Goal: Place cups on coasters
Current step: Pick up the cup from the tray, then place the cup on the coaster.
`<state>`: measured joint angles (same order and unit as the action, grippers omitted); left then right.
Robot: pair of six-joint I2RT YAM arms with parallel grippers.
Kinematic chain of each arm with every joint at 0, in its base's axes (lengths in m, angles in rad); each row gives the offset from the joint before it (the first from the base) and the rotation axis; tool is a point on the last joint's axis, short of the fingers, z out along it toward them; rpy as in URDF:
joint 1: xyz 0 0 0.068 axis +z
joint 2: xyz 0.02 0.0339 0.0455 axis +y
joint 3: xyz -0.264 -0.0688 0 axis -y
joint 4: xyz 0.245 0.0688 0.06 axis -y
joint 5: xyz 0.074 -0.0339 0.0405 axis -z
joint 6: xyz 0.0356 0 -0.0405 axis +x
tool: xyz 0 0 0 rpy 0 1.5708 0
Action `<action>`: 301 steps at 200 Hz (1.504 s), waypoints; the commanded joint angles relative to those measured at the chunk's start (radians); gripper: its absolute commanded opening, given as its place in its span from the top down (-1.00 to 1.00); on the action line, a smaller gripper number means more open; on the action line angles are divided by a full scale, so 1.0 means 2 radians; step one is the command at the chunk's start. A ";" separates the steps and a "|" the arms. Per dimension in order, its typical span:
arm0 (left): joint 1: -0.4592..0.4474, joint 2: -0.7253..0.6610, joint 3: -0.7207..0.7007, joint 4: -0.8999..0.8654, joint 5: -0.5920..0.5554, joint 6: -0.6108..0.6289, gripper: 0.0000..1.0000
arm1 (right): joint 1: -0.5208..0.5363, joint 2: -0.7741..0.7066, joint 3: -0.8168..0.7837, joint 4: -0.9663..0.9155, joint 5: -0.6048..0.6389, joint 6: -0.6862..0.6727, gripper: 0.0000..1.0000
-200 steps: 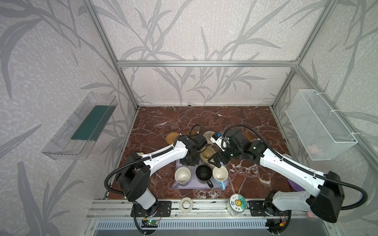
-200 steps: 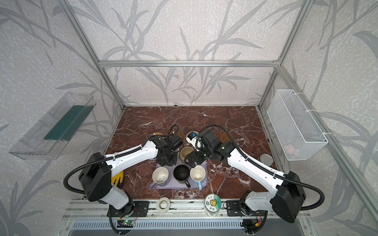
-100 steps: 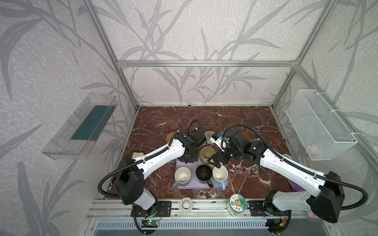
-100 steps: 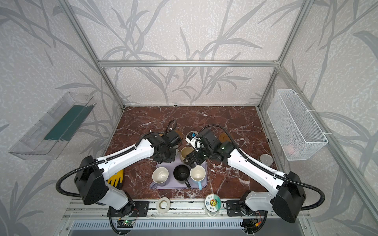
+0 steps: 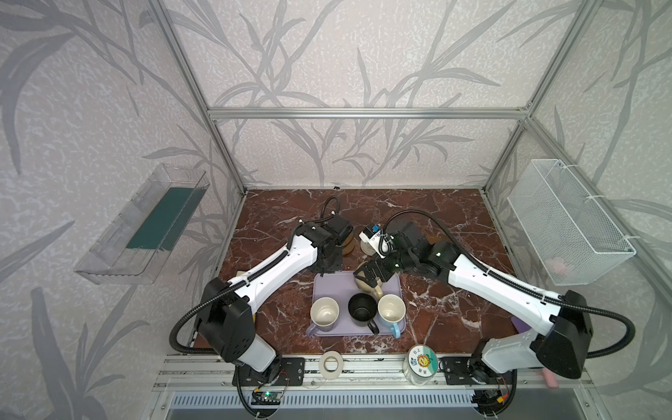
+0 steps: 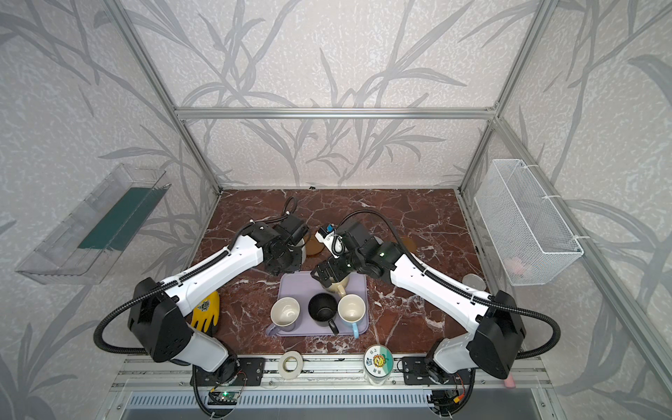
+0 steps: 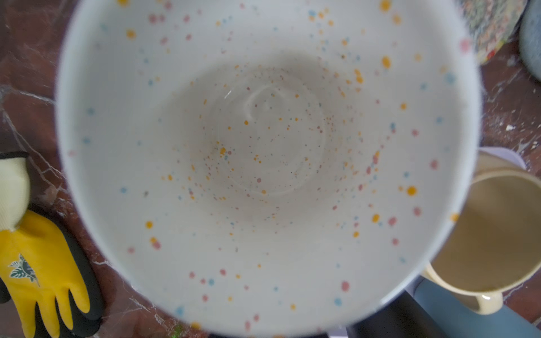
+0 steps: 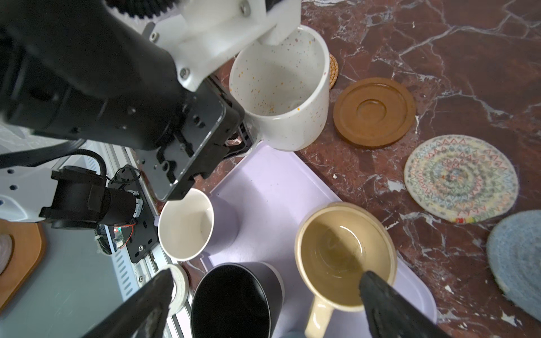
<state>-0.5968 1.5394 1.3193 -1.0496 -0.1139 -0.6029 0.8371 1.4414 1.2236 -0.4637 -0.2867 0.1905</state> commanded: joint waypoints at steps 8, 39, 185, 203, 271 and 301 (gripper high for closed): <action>0.033 -0.026 0.037 0.016 -0.025 0.039 1.00 | 0.012 0.030 0.044 0.004 0.024 0.005 -0.99; 0.060 -0.010 0.062 0.021 -0.017 0.062 1.00 | 0.012 0.063 0.081 -0.010 0.036 0.008 -0.98; 0.147 0.072 0.076 0.061 0.029 0.125 1.00 | 0.015 0.159 0.172 0.012 0.021 0.017 -0.98; 0.157 0.086 0.078 0.060 0.033 0.124 1.00 | 0.016 0.168 0.177 0.014 0.018 0.021 -0.98; 0.173 0.115 0.076 0.093 0.032 0.125 1.00 | 0.016 0.182 0.176 0.015 0.016 0.024 -0.98; 0.177 0.120 0.066 0.105 0.026 0.126 1.00 | 0.016 0.186 0.177 0.015 0.020 0.024 -0.98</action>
<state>-0.2516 1.7859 1.4250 -0.8970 -0.0330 -0.3656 0.8623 1.8023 1.5547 -0.4454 -0.2470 0.2325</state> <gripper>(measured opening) 0.192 0.990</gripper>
